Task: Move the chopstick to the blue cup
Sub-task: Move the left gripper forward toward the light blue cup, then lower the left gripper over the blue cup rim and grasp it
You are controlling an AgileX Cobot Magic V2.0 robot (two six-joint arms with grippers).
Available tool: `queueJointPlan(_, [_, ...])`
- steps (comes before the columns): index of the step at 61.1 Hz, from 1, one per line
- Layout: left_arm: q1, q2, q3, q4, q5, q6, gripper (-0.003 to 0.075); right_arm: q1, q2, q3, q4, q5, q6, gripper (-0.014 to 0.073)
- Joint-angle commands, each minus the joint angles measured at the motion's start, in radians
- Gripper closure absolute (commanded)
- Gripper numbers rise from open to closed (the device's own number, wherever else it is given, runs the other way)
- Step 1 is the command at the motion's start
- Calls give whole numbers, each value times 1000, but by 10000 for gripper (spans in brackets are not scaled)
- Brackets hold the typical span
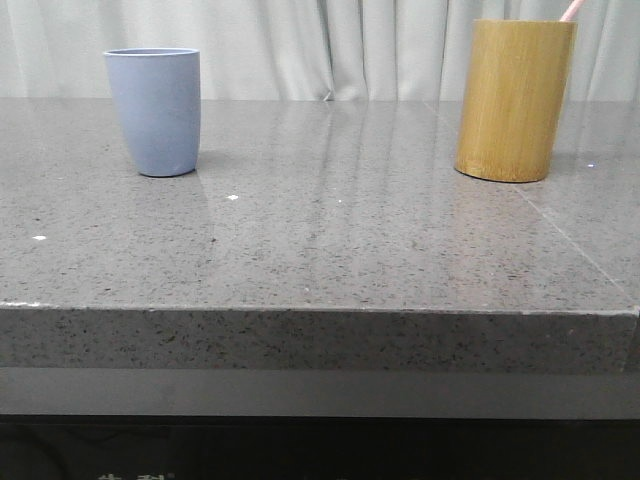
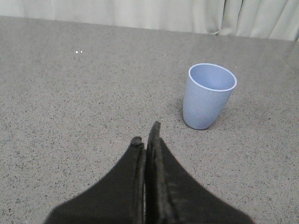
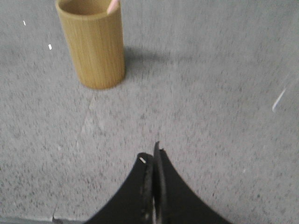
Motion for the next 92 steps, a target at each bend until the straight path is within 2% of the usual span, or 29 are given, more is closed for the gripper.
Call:
queueJointPlan(1, [1, 39, -23, -12, -68, -8, 738, -5, 35, -36, -2, -34, -2, 711])
queueJointPlan(5, [1, 60, -23, -12, -68, -8, 736, -4, 54, -36, -2, -17, -5, 699])
queueJointPlan(11, [1, 85, -23, -12, -76, 30, 659, -1, 66, -36, 18, -4, -42, 578])
queueJointPlan(16, [1, 103, -23, -12, -86, 54, 467, -1, 66, -36, 80, -3, -98, 342])
queueJointPlan(22, [1, 127, -25, -12, -98, 54, 257, -1, 66, -36, 129, 1, -126, 120])
queueJointPlan(26, [1, 153, -41, -23, -94, 54, 188, -1, 66, -36, 133, 6, -127, 50])
queueJointPlan(42, [-92, 340, -214, -62, -55, 98, 216, -1, 66, -36, 133, 11, -127, 41])
queueJointPlan(54, [-153, 544, -437, -55, 78, 98, 227, -1, 66, -36, 133, 11, -127, 41])
queueJointPlan(78, [-166, 950, -870, -23, 365, 98, 227, -1, 66, -36, 133, 23, -127, 41])
queueJointPlan(92, [-166, 1130, -1061, -1, 446, 98, 227, -1, 66, -36, 133, 37, -127, 41])
